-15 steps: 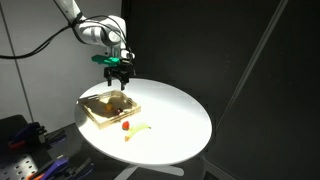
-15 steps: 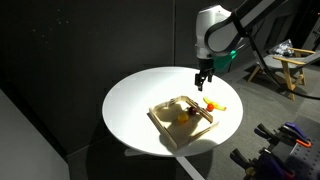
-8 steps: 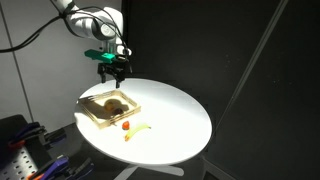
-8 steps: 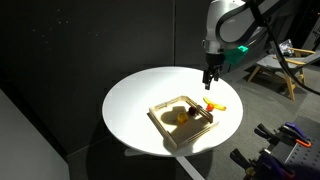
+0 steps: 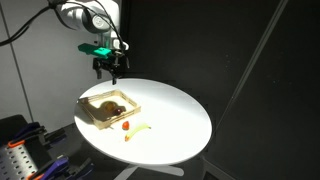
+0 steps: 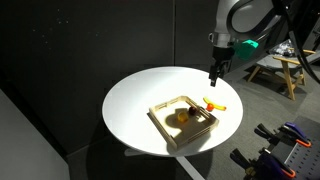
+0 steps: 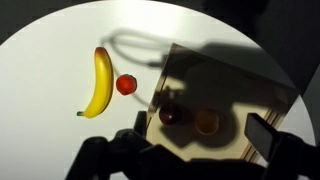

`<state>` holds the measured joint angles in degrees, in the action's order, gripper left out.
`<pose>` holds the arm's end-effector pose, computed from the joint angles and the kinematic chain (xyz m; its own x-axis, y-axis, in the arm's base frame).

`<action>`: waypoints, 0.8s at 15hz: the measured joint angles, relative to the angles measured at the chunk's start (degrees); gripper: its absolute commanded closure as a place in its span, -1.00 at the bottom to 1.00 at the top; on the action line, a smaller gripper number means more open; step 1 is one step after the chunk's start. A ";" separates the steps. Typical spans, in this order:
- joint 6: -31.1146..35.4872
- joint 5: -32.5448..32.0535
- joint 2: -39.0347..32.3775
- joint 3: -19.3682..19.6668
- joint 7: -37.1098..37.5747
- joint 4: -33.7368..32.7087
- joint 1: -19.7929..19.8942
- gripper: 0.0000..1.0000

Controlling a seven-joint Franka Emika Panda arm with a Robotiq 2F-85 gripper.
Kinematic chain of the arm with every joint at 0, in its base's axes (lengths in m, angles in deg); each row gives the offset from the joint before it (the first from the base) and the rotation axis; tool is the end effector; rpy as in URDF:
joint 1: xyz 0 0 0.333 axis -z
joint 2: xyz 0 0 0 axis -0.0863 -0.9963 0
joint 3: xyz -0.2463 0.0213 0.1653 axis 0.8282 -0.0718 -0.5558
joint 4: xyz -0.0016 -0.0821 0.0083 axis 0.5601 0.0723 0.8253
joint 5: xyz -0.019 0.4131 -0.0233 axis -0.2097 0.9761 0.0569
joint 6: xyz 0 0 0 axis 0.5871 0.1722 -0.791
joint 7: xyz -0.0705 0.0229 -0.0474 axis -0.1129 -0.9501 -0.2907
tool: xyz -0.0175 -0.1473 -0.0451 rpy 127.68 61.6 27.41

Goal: Pick up the yellow lemon toy and put it in the wooden tray

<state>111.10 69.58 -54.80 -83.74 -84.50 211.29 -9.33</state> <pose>0.4987 0.0418 0.2412 0.9769 0.2110 -0.0328 0.2118 -0.9770 0.0248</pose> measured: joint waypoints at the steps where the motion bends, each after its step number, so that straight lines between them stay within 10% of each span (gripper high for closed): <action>1: 0.00 -0.02 0.87 0.00 0.13 0.57 0.13 -1.00; 12: 0.30 -0.04 5.44 -0.03 2.71 3.98 1.23 -1.00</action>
<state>111.40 69.54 -49.35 -83.77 -81.79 215.28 -8.10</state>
